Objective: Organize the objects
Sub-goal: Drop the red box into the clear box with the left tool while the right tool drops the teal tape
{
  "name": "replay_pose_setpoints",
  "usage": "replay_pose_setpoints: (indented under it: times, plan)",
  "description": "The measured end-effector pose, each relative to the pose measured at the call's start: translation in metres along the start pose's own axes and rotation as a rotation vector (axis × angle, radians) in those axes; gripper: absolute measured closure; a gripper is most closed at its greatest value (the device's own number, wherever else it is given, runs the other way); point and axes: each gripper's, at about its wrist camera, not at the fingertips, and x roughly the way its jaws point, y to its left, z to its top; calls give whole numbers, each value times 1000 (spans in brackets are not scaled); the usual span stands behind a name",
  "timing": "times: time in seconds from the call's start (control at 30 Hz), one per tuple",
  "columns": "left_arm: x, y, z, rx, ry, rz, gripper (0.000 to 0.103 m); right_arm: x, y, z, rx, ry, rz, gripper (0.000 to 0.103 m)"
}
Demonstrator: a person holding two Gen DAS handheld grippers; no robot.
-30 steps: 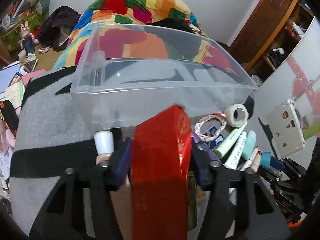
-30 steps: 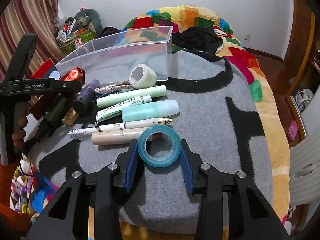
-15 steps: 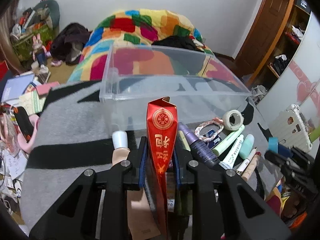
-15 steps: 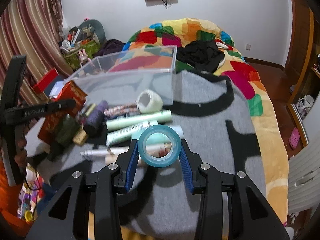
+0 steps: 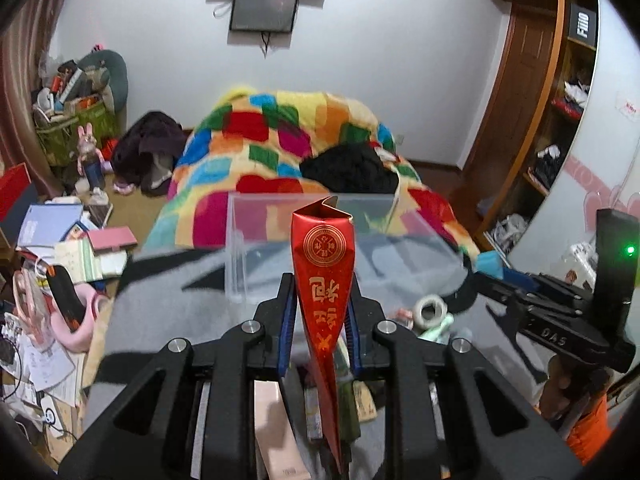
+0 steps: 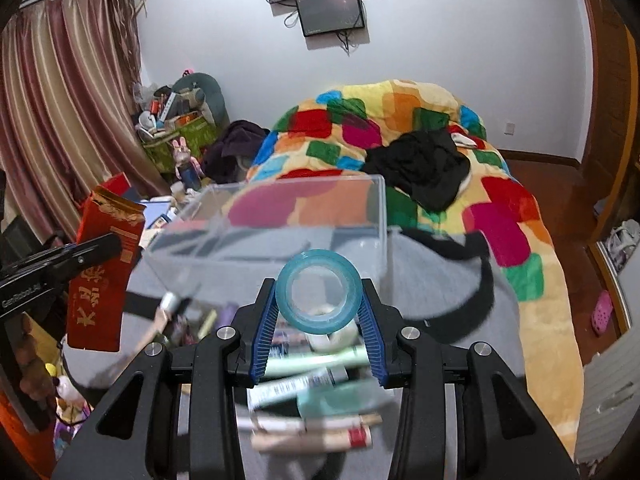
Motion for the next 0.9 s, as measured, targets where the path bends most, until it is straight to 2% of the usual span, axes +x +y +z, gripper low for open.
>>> replay_pose_setpoints:
  times: [0.13,0.3,0.47,0.67,0.9]
  plan:
    - [3,7,19,-14,-38,24,81,10,4,17,-8,1,17,67]
    - [22,14,36,-16,-26,58,81,26,7,36,-22,16,16,67]
    - [54,20,45,-15,55,51,81,46,9,46,-34,51,6,67]
    - [89,16,38,-1,160,33,81,76,10,46,-43,120,5,67]
    - [98,1,31,48,201,4,81,103,9,44,-26,193,40,67]
